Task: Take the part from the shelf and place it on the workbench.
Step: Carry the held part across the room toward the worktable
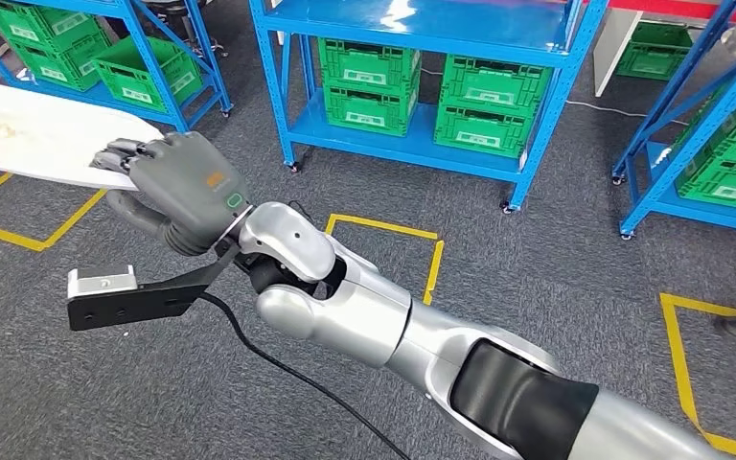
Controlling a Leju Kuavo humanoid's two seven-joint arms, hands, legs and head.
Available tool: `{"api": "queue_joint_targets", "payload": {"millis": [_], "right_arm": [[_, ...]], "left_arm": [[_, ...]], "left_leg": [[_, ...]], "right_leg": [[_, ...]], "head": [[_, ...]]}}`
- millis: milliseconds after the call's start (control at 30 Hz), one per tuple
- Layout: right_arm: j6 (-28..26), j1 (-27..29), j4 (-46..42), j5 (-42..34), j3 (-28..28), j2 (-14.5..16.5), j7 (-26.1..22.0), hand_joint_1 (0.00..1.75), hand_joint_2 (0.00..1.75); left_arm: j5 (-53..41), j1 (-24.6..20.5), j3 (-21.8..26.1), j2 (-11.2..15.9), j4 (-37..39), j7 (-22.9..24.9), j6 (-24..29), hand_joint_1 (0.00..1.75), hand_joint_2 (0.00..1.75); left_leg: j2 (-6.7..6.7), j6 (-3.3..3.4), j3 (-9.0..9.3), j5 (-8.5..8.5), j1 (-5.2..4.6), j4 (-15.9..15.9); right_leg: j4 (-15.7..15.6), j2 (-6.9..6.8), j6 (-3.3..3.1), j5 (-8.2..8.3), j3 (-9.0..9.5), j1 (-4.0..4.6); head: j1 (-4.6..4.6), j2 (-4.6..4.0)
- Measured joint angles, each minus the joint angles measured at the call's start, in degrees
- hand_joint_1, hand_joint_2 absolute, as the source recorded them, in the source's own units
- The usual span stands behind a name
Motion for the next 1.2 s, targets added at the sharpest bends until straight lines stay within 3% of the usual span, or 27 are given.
{"api": "queue_joint_targets", "payload": {"millis": [33,67,100,133,167,200,267,300,333,400,467,533,567,600,633,667,700,767,833,900,933,967,1033,1067,1133,1167,1200], "right_arm": [[-0.03,-0.06,0.04,0.01,0.01,0.07,0.07,1.75,1.75],[-0.04,-0.03,0.13,0.02,0.02,0.06,0.12,1.75,1.75],[-0.04,0.07,0.21,0.02,0.04,0.05,0.17,1.75,1.75],[-0.04,0.13,0.3,0.02,0.05,0.05,0.18,1.75,1.75],[-0.04,0.15,0.35,0.02,0.07,0.05,0.18,1.75,1.75],[-0.04,0.13,0.37,0.02,0.08,0.06,0.18,1.75,1.75],[-0.05,-0.01,0.37,0.02,0.08,0.07,0.18,1.75,1.75],[-0.05,-0.06,0.37,0.02,0.08,0.07,0.16,1.75,1.75],[-0.06,-0.12,0.37,0.02,0.1,0.1,0.15,1.75,1.75],[-0.07,-0.18,0.37,0.02,0.14,0.19,0.14,1.75,1.75],[-0.07,-0.26,0.37,0.03,0.17,0.25,0.13,1.75,1.75],[-0.07,-0.22,0.42,0.04,0.19,0.17,0.16,1.75,1.75],[-0.07,-0.09,0.48,0.06,0.19,0.1,0.21,1.75,1.75],[-0.07,0.11,0.55,0.09,0.19,0.02,0.33,1.75,1.75],[-0.07,0.3,0.6,0.15,0.19,-0.04,0.46,1.75,1.75],[-0.07,0.43,0.62,0.26,0.19,-0.07,0.61,1.75,1.75],[-0.07,0.48,0.62,0.39,0.19,-0.09,0.77,1.75,1.75],[-0.07,0.43,0.55,0.66,0.19,-0.1,1.06,1.75,1.75],[-0.03,0.43,0.46,0.87,0.19,-0.11,1.38,1.75,1.75],[0.09,0.45,0.28,1.12,0.19,-0.1,1.63,1.75,1.75],[0.14,0.44,0.11,1.23,0.19,-0.05,1.73,1.75,1.75],[0.19,0.42,-0.11,1.32,0.19,0.04,1.77,1.75,1.75],[0.28,0.44,-0.46,1.43,0.19,0.2,1.93,1.75,1.75],[0.37,0.55,-0.54,1.51,0.19,0.21,2.02,1.75,1.75],[0.54,0.98,-0.57,1.7,0.19,0.1,2.17,1.75,1.75],[0.59,1.18,-0.58,1.81,0.19,0.07,2.22,1.75,1.75],[0.61,1.31,-0.61,1.89,0.19,0.05,2.26,1.75,1.75]], "left_arm": [[0.0,-0.13,0.0,-0.04,0.02,0.03,0.0,0.0,1.75],[0.0,-0.2,0.0,-0.04,0.02,0.06,0.0,0.0,1.75],[0.0,-0.2,0.0,-0.04,0.02,0.07,0.0,0.0,1.75],[-0.01,-0.17,0.0,-0.04,0.02,0.09,0.0,0.0,1.75],[-0.01,-0.13,0.0,-0.03,0.02,0.11,0.0,0.0,1.75],[-0.02,-0.13,0.0,-0.03,0.01,0.13,0.0,0.0,1.75],[-0.05,-0.29,0.0,-0.05,0.01,0.1,0.0,0.0,1.75],[-0.07,-0.38,0.0,-0.07,0.01,0.09,0.0,0.0,1.75],[-0.08,-0.44,0.0,-0.08,0.02,0.09,0.0,0.0,1.75],[-0.09,-0.38,0.0,-0.09,0.02,0.12,0.0,0.0,1.75],[-0.09,-0.39,0.0,-0.16,0.02,0.16,0.0,0.0,1.75],[-0.09,-0.56,0.0,-0.2,0.01,0.18,0.0,0.0,1.75],[-0.09,-0.63,0.0,-0.18,0.0,0.16,0.0,0.0,1.75],[-0.1,-0.63,0.0,-0.17,-0.01,0.14,0.0,0.0,1.75],[-0.13,-0.6,0.0,-0.17,-0.01,0.1,0.0,0.0,1.75],[-0.18,-0.57,0.0,-0.18,-0.01,0.09,0.0,0.0,1.75],[-0.24,-0.55,0.0,-0.19,-0.01,0.09,0.0,0.0,1.75],[-0.33,-0.61,0.0,-0.27,0.0,0.08,0.0,0.0,1.75],[-0.37,-0.7,0.0,-0.36,0.01,0.07,0.0,0.0,1.75],[-0.37,-0.6,0.0,-0.37,0.01,0.07,0.0,0.0,1.75],[-0.37,-0.49,0.0,-0.37,0.02,0.07,0.0,0.0,1.75],[-0.37,-0.41,0.0,-0.38,0.03,0.07,0.0,0.0,1.75],[-0.38,-0.44,0.0,-0.42,0.06,0.04,0.0,0.0,1.75],[-0.39,-0.53,0.0,-0.43,0.07,-0.01,0.0,0.0,1.75],[-0.39,-0.61,0.0,-0.42,0.07,-0.13,0.0,0.0,1.75],[-0.39,-0.61,0.0,-0.39,0.07,-0.16,0.0,0.0,1.75],[-0.39,-0.58,0.0,-0.37,0.07,-0.19,0.0,0.0,1.75]], "left_leg": [[1.81,-0.09,-1.62,-2.03,-0.16,3.66],[2.7,-0.21,-3.25,-3.85,-0.18,7.57],[3.09,-0.29,-4.33,-4.94,-0.18,10.47],[3.29,-0.32,-4.34,-5.0,-0.18,11.34],[3.54,-0.31,-3.16,-4.15,-0.19,9.99],[4.17,-0.25,-0.9,-2.66,-0.21,6.58],[6.75,0.26,3.65,-0.56,-0.48,-0.95],[7.57,0.67,4.84,-0.13,-0.64,-3.09],[7.83,1.13,5.16,-0.07,-0.79,-3.91],[6.4,1.94,4.88,0.36,-0.76,-3.95],[5.14,2.7,4.62,0.84,-0.54,-4.18],[3.9,3.24,4.25,1.23,-0.38,-4.29],[3.2,3.36,4.03,1.37,-0.38,-4.27],[2.38,3.38,3.83,1.5,-0.39,-4.23],[1.52,3.32,3.66,1.62,-0.41,-4.18],[0.62,3.19,3.54,1.75,-0.41,-4.13],[-0.29,3.03,3.47,1.88,-0.38,-4.08],[-1.86,2.58,3.32,2.12,-0.27,-4.02],[-3.18,1.84,2.98,2.49,-0.1,-4.14],[-4.33,0.94,2.55,2.97,0.09,-4.57],[-3.74,0.71,2.29,3.04,0.1,-4.52],[-2.25,0.56,1.83,2.65,-0.04,-3.91],[1.71,0.52,-0.28,-0.07,-0.32,0.63],[2.79,0.39,-1.81,-1.96,-0.42,4.15],[3.18,0.04,-4.05,-4.09,-0.35,9.8],[3.36,-0.11,-3.85,-3.74,-0.32,10.02],[3.75,-0.24,-2.56,-2.54,-0.26,8.13]], "right_leg": [[-0.04,-0.84,-0.25,0.07,-0.1,0.19],[-0.03,-1.75,-0.38,0.12,-0.23,0.37],[-0.02,-2.65,-0.47,0.16,-0.37,0.53],[0.02,-3.54,-0.51,0.19,-0.5,0.64],[0.08,-4.41,-0.51,0.21,-0.61,0.7],[0.2,-5.21,-0.45,0.18,-0.67,0.73],[0.63,-6.61,-0.09,-0.05,-0.79,0.99],[0.85,-7.17,0.17,-0.17,-0.85,1.17],[0.98,-7.72,0.45,-0.22,-0.89,1.35],[1.08,-8.58,0.99,-0.26,-0.9,1.37],[2.79,-6.53,1.68,-1.64,-1.54,1.0],[8.85,-2.73,2.28,-5.24,-4.15,0.57],[12.85,-1.63,2.43,-7.13,-5.96,0.46],[16.18,-1.15,2.49,-8.34,-7.53,0.4],[17.72,-0.98,2.45,-8.47,-8.26,0.39],[16.94,-0.8,2.32,-7.47,-7.84,0.39],[13.9,-0.35,2.1,-5.57,-6.28,0.39],[5.51,2.26,1.6,-2.04,-2.06,0.38],[1.34,3.94,1.29,-0.93,-0.14,0.56],[0.95,2.88,0.88,-0.7,-0.09,0.76],[0.61,2.14,0.53,-0.43,0.02,0.72],[0.23,1.36,0.14,-0.14,0.15,0.66],[-0.31,-0.3,-0.44,0.21,0.29,0.67],[-0.34,-1.13,-0.61,0.21,0.24,0.77],[-0.26,-2.95,-0.73,0.16,0.07,0.88],[-0.2,-3.84,-0.71,0.12,-0.01,0.88],[-0.1,-4.66,-0.63,0.06,-0.06,0.85]], "head": [[-0.14,0.0],[-0.17,0.0],[-0.19,0.0],[-0.19,0.0],[-0.19,0.0],[-0.19,0.0],[-0.19,0.0],[-0.15,0.0],[-0.13,0.01],[-0.07,0.01],[-0.06,0.01],[0.05,0.0],[0.13,0.0],[0.16,0.0],[0.16,0.01],[0.18,0.01],[0.19,0.01],[0.18,0.01],[0.24,0.01],[0.31,0.01],[0.3,0.0],[0.21,0.0],[-0.06,0.01],[-0.21,0.01],[-0.27,0.01],[-0.29,0.0],[-0.3,0.0]]}}
